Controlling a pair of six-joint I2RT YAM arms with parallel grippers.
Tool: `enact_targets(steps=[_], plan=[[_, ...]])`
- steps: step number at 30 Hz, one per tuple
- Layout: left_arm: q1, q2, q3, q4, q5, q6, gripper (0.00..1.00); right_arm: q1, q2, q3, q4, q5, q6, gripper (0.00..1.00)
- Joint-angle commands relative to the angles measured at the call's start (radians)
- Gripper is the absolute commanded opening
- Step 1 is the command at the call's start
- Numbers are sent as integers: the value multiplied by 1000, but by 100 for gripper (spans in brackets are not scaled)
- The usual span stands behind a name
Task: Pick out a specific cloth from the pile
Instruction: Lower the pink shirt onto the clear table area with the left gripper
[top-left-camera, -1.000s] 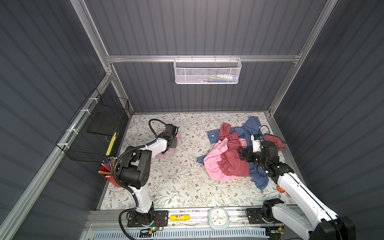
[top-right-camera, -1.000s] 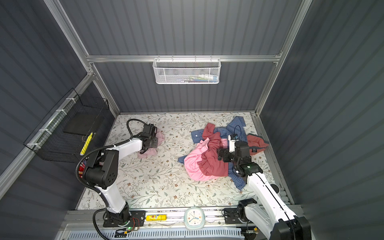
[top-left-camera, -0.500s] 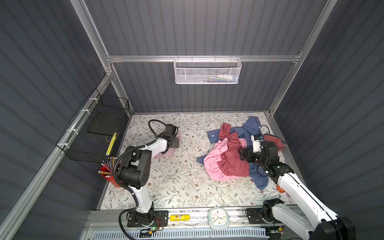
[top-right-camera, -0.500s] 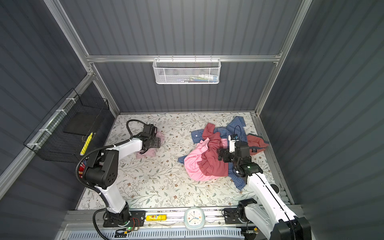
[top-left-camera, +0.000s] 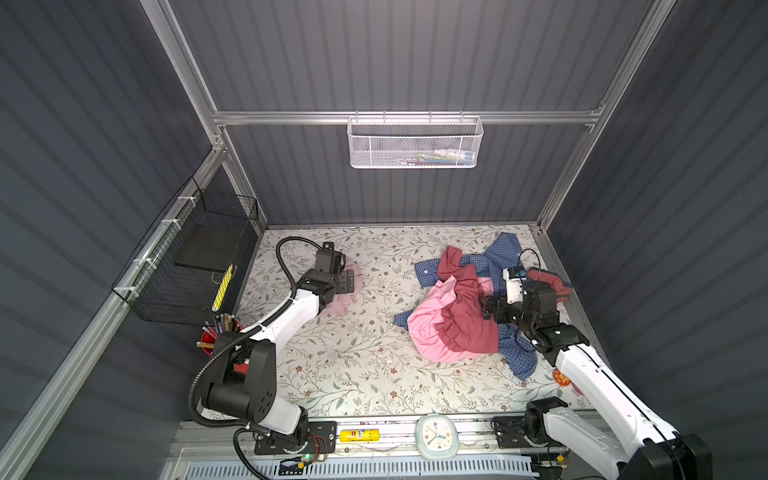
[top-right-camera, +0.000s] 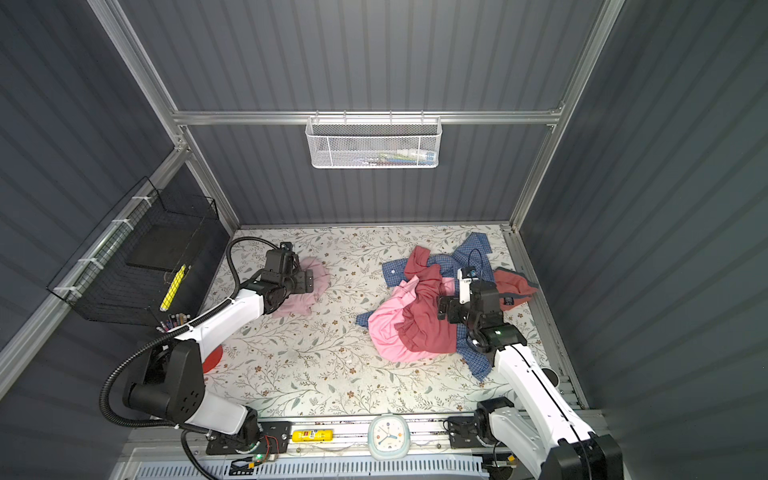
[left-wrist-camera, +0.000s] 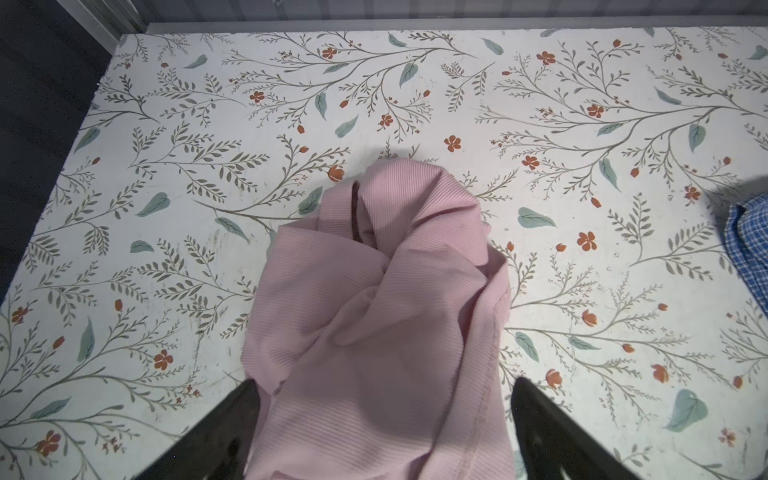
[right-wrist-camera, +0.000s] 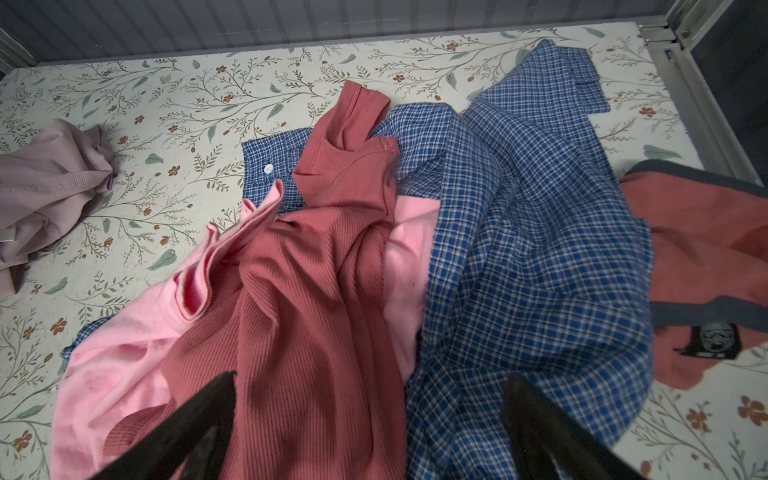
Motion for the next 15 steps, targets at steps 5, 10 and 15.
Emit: enact_targets(steps=[5,10,15], plan=[[-1,157,52,-85,38,-54,90,-2,18,48,-12,-7,-17,99],[4,280,118,-70,39,-33,84,-2,-3,54,-41,17,-29,99],[12,383,181,-22,53,17,70,-6,-24,24,-42,32,-49,99]])
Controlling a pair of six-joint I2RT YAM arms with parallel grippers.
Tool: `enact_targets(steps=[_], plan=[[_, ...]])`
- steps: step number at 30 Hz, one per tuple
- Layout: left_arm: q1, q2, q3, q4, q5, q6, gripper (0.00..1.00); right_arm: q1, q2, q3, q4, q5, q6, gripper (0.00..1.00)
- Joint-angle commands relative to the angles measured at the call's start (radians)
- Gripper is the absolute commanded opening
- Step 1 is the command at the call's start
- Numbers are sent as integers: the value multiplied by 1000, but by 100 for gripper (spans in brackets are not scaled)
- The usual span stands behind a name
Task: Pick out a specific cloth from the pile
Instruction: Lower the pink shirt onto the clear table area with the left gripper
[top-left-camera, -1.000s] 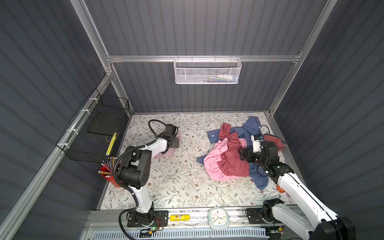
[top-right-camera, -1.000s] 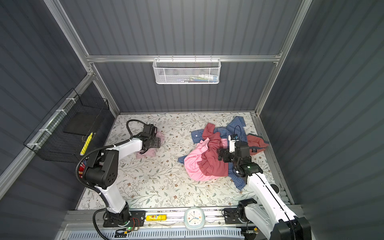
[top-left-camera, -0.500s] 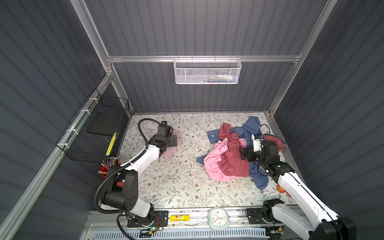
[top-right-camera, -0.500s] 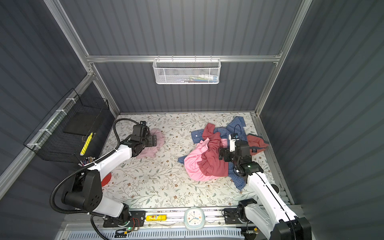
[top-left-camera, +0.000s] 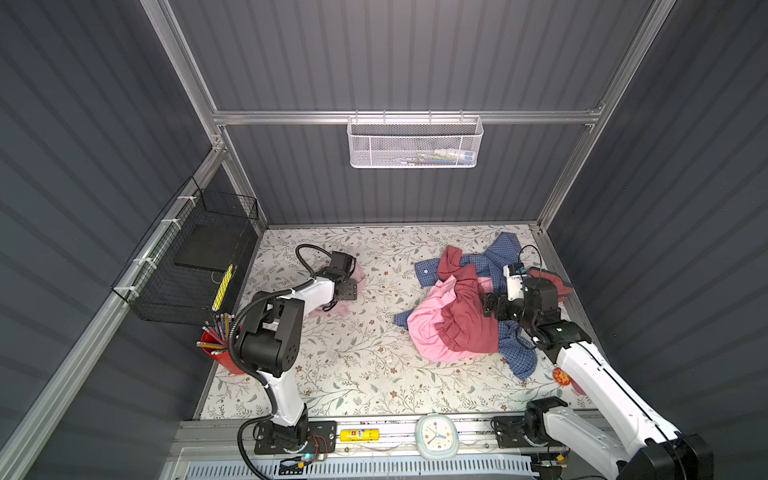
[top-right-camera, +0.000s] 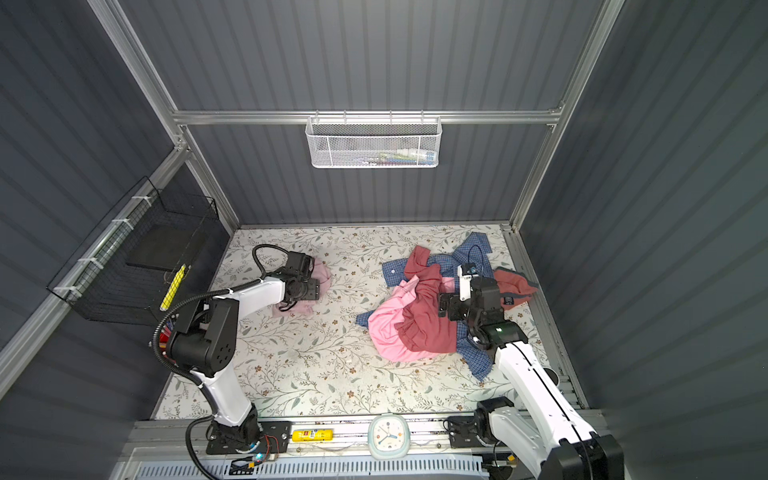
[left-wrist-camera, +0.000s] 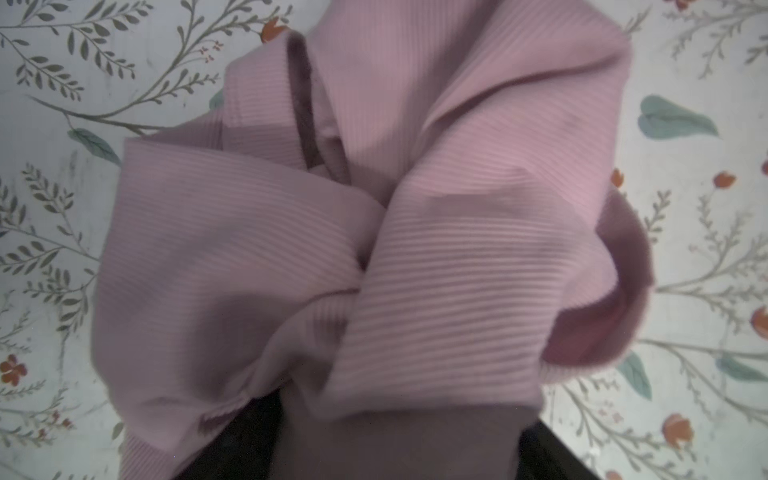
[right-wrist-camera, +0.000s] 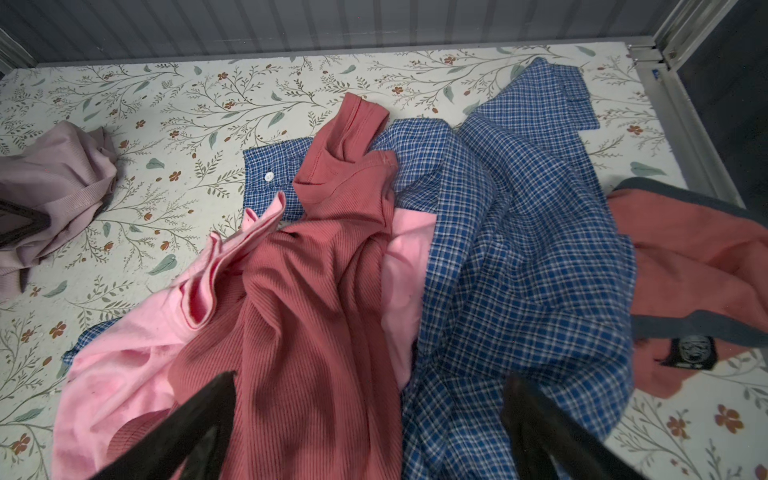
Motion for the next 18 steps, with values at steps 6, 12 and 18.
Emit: enact_targets(steps=[6,12,18], plan=[[18,154,187,-45,54,122,66,-19,-39,-35,-19,27,-35,99],[33,198,251,-57,75,197,67,-33,-52,-44,-4,30,-36,99],[33,182,237,-74,82,223,79,-45,-42,-69,59,64,-42,99]])
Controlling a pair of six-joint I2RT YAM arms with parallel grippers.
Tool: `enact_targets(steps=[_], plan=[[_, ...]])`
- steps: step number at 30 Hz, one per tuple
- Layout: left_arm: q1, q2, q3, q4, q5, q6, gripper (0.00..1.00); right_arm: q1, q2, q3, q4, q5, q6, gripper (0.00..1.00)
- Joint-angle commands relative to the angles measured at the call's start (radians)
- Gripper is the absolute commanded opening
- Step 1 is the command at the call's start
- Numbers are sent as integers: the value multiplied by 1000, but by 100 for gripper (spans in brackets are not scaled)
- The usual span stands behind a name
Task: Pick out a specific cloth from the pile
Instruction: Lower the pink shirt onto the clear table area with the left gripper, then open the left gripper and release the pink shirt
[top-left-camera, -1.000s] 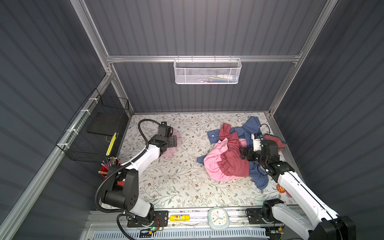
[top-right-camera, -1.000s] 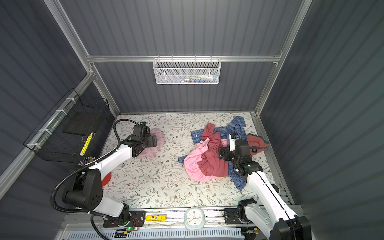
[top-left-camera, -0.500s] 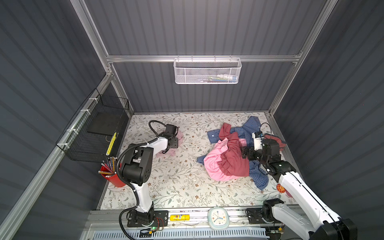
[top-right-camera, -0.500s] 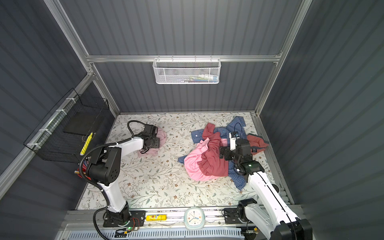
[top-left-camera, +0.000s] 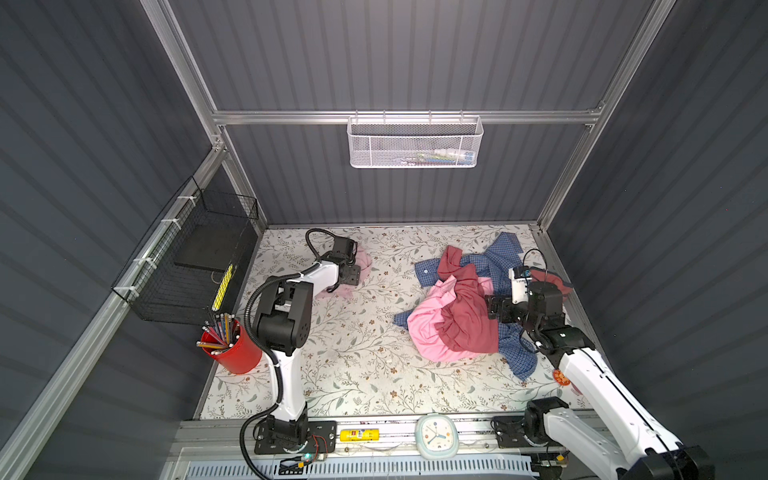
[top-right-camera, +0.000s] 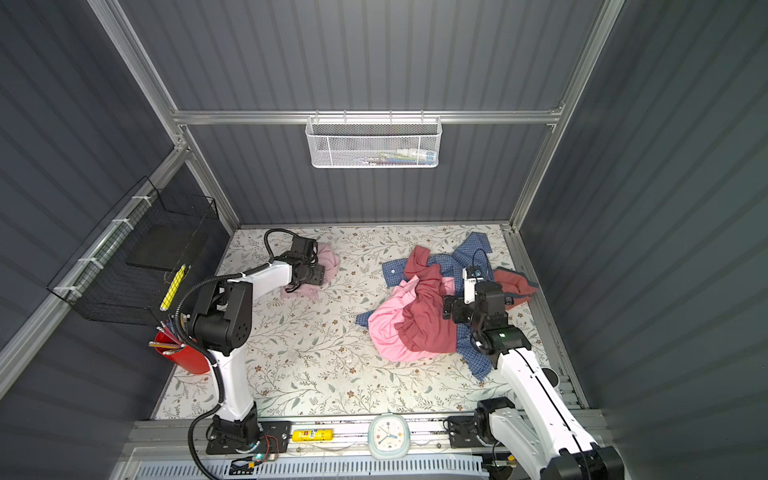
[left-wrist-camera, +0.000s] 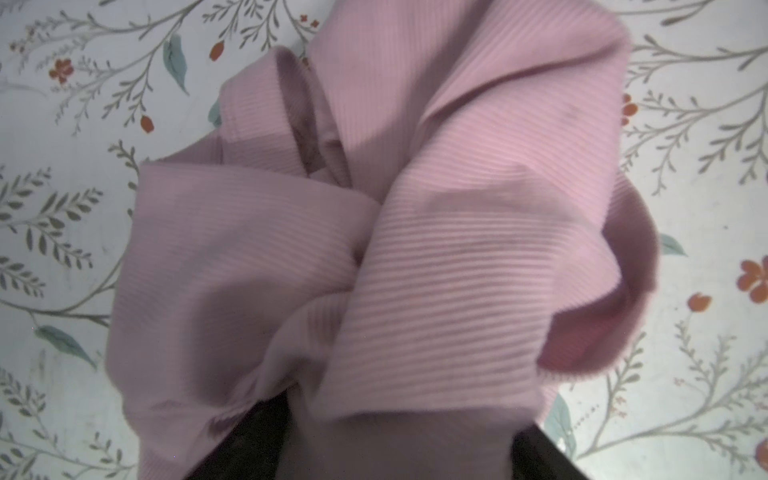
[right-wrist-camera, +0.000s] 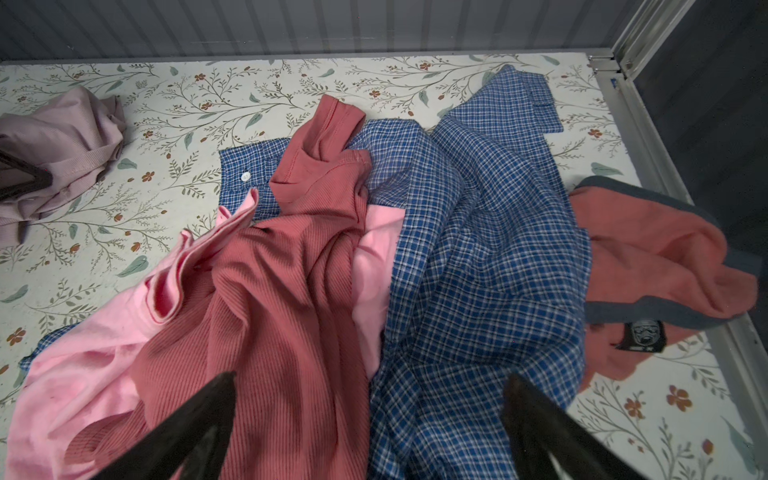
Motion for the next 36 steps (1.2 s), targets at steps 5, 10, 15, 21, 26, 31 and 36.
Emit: enact_targets(steps=[5,10,15,21,26,31,36], plan=[[8,-32,-37,-47,-40,29,89,-27,0,-43,117,58,-50,99],[8,-138,-138,54,-74,-7,100,-56,11,-106,269,134,-58,99],[7,-295,-300,212,-123,-34,100,-100,23,-187,467,137,-71,99],[6,-460,-452,308,-185,-28,100,-151,56,-250,633,98,-70,99],[6,-598,-574,362,-237,-58,100,-176,95,-283,711,73,-71,99],[6,-755,-730,408,-287,-98,100,-203,122,-330,807,50,-60,99],[6,-814,-783,389,-389,-157,100,-228,186,-358,903,25,-54,99]])
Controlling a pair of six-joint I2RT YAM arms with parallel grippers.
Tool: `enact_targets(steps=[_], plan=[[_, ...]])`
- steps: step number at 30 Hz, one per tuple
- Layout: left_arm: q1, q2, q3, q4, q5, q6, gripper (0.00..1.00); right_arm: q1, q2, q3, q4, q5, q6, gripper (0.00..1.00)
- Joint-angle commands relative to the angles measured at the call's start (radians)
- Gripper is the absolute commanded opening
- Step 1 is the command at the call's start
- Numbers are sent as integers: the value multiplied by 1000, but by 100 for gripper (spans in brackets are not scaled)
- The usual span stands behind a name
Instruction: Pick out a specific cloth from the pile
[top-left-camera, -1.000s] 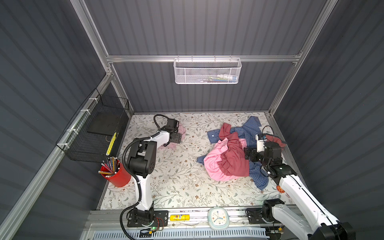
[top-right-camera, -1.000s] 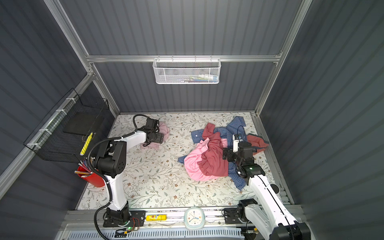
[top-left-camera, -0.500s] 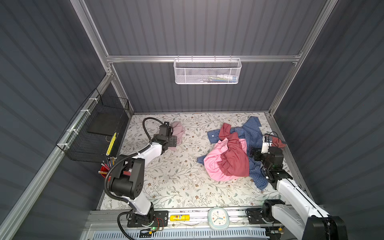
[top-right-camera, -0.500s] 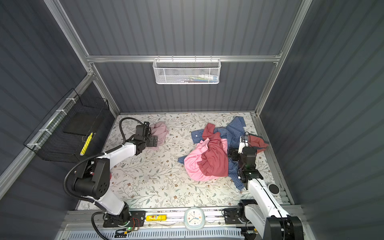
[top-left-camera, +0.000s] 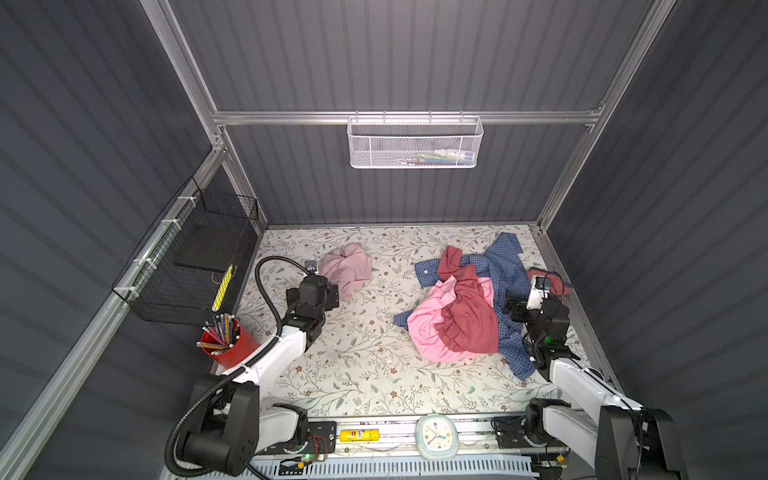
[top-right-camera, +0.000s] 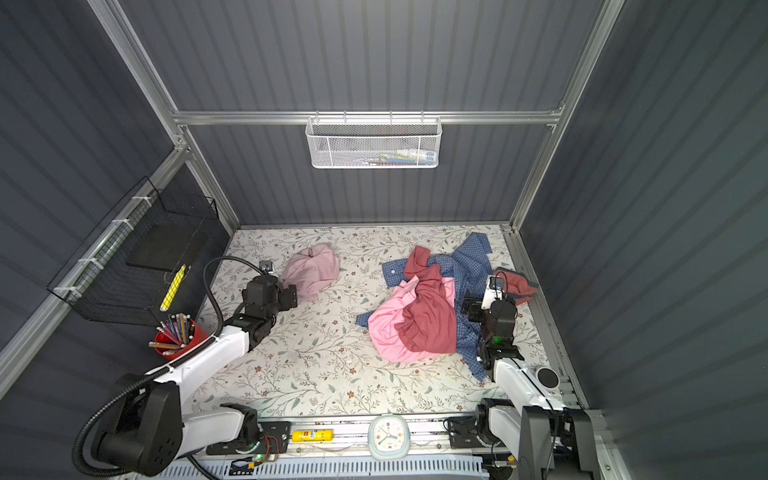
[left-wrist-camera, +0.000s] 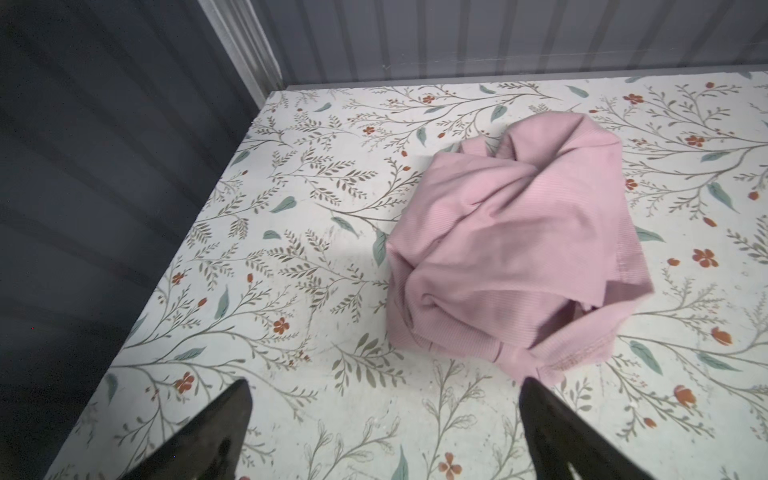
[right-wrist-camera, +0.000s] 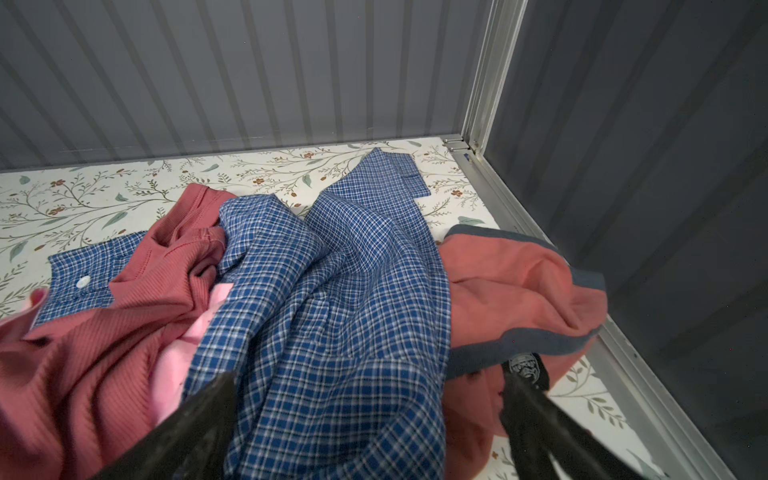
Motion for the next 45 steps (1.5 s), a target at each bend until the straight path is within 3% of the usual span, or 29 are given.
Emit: enact_targets(steps=[1,11,15,24,31,40,45], plan=[[6,-32,-37,13,-108,-82,100,-14,41,-16,130,-31,9,99],[6,-96,-96,14,-147,-133,100,-32,138,12,212,-96,14,99],[6,-90,-97,14,-177,-144,100,-45,181,65,155,-144,31,99],[6,-98,-111,10,-222,-168,100,-48,401,26,478,-190,71,99],[6,-98,-157,89,-294,-166,100,-48,383,72,360,-181,70,99],[6,171,-141,418,-360,38,100,-46,390,68,377,-178,71,99],[8,307,-220,813,-217,168,100,-46,390,68,377,-178,71,99]])
